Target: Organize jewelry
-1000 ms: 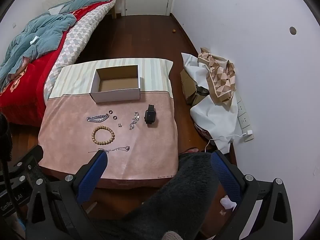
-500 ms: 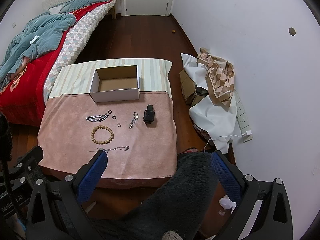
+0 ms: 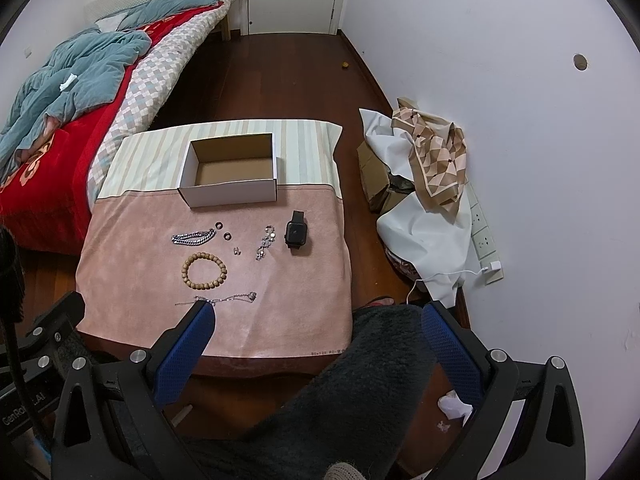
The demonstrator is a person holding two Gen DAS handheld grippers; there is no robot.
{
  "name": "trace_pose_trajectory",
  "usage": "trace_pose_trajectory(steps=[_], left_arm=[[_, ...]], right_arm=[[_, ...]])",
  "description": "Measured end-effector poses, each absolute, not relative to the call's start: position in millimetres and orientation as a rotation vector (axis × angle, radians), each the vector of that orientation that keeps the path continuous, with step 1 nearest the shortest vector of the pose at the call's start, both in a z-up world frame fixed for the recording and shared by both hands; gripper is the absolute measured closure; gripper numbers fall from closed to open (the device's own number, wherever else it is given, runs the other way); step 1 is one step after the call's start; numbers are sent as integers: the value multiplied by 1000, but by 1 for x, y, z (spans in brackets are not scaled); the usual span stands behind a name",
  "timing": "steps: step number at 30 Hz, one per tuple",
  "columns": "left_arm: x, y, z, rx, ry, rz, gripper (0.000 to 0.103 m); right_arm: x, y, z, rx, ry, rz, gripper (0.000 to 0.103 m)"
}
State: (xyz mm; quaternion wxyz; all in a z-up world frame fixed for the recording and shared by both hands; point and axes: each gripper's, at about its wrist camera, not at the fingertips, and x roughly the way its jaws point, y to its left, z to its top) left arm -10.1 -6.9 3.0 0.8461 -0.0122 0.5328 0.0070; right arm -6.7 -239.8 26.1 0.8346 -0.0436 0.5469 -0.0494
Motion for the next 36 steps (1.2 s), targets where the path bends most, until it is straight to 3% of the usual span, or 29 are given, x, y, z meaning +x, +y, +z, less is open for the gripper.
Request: trace_pose_trajectory(steps=[36], left_arm=[[-13, -4, 11, -21, 1101, 17, 0]], right_arm=[[-14, -238, 36, -100, 1137, -102, 0]])
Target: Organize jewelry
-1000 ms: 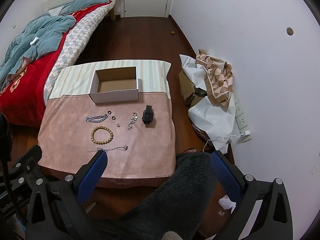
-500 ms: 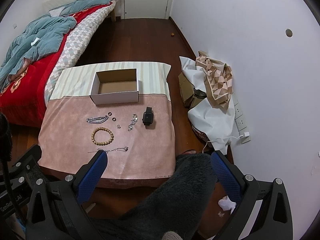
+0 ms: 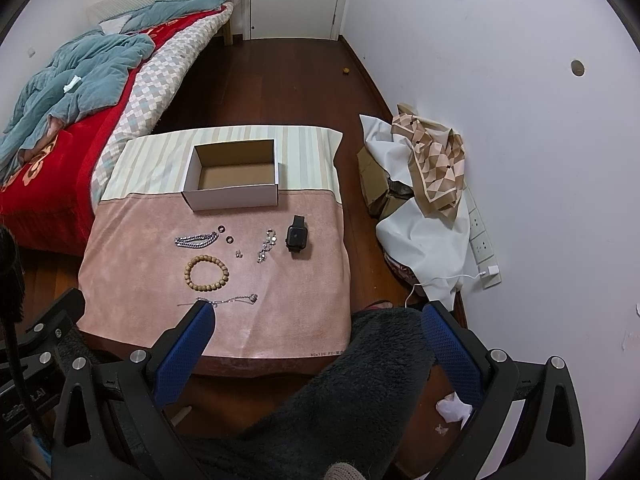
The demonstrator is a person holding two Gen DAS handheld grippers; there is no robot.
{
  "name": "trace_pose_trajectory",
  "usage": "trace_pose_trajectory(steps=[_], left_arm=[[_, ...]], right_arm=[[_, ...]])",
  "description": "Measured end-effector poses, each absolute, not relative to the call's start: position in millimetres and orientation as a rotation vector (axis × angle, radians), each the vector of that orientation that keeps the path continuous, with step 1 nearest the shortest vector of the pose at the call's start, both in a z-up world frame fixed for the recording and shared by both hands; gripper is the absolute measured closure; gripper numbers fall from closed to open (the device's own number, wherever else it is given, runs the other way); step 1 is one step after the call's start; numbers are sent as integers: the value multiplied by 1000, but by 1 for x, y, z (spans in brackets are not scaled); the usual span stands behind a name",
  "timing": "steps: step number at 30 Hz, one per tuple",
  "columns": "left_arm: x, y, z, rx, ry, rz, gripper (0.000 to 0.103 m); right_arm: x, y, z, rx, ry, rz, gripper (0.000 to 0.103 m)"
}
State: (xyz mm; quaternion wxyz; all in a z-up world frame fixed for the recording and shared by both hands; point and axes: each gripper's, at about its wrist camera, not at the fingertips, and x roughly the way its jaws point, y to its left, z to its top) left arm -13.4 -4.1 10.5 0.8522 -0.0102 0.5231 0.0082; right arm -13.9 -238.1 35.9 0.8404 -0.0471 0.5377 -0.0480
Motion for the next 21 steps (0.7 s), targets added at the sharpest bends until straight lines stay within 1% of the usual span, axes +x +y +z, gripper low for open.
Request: trace_pose_trajectory(steps=[21], left_arm=[[-13, -5, 14, -20, 1096, 16, 0]], right_arm=[[-16, -237, 40, -96, 1125, -103, 0]])
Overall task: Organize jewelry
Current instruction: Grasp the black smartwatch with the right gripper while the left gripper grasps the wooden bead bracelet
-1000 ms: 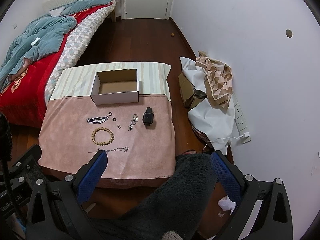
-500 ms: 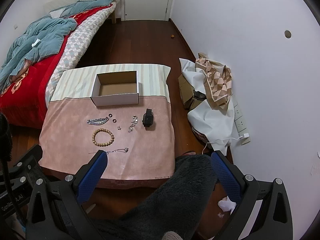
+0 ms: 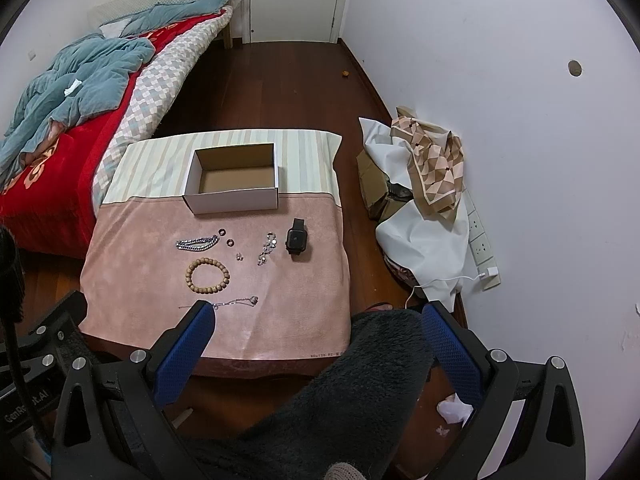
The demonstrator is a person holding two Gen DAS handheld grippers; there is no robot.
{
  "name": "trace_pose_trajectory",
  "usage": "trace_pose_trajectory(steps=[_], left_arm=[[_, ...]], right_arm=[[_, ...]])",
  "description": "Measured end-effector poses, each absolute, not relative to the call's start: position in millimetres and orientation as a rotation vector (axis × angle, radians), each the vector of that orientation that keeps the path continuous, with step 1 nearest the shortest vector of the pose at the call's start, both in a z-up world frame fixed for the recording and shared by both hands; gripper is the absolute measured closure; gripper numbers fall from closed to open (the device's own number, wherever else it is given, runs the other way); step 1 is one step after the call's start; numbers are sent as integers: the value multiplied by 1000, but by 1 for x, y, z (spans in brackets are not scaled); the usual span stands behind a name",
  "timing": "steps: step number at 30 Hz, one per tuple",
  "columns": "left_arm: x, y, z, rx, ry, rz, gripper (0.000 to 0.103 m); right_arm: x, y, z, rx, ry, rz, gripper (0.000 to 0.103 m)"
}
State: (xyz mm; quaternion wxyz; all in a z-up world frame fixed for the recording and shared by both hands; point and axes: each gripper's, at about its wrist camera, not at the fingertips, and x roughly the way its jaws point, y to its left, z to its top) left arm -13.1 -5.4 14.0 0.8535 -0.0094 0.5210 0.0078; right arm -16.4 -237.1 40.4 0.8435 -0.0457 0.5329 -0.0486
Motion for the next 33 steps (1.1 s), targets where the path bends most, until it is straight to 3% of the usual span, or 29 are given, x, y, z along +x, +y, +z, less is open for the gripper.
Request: trace_pose_trajectory(steps=[12, 18, 25, 29, 33], left_arm=[[31, 6, -25, 30, 1071, 123, 0], [82, 11, -97, 82, 1182, 155, 0], [114, -3, -187, 144, 1367, 113, 0], [124, -5, -227, 122, 1453, 88, 10], [130, -6, -246, 95, 1499, 74, 12]], right_arm=[[27, -260, 1, 25, 1142, -131, 0], [73, -274, -64, 71, 1213, -146, 2], [123, -289, -145, 100, 1319, -157, 19], [142, -291, -177, 127, 1349, -142, 19], [154, -285, -199, 131, 1376, -118, 19]])
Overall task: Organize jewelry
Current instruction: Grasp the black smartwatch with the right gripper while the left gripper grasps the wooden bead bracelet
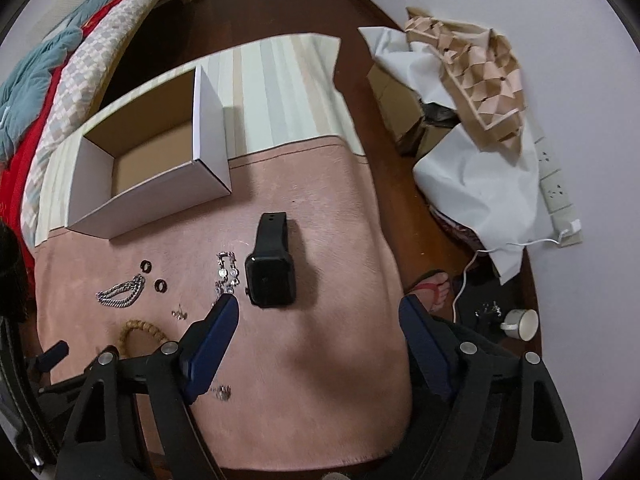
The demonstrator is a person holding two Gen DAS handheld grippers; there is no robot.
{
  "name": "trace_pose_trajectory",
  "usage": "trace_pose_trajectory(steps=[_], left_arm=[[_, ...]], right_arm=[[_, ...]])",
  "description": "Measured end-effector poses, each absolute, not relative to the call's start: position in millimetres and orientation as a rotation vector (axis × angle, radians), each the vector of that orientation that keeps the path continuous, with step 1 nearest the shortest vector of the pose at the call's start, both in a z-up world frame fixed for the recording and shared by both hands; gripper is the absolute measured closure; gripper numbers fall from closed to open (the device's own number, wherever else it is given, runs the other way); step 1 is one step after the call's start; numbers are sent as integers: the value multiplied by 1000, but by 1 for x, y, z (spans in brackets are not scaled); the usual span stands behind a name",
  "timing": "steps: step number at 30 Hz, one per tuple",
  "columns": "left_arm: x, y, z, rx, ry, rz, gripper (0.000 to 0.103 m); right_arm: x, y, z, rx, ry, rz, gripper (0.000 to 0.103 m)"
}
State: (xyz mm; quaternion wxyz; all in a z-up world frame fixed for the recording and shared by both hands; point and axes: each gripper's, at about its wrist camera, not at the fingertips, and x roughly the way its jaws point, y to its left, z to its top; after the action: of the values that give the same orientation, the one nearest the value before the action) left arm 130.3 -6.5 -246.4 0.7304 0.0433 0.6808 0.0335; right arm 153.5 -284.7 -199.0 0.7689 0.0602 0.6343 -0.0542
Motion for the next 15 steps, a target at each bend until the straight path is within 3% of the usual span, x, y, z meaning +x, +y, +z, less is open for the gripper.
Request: trace_pose_trajectory(steps=[7, 9, 11, 15], left_arm=[[131, 1, -256, 70, 1522, 47, 12], [130, 3, -258, 57, 1530, 25, 12], [129, 5, -262, 50, 1535, 11, 12], [128, -3, -276, 56, 1533, -32, 12]], right_arm=[[174, -269, -239, 79, 1423, -107, 22], [177, -265, -246, 61, 1433, -103, 35], [180, -262, -252, 40, 1447, -92, 65], [176, -259, -255, 36, 1441, -84, 70]])
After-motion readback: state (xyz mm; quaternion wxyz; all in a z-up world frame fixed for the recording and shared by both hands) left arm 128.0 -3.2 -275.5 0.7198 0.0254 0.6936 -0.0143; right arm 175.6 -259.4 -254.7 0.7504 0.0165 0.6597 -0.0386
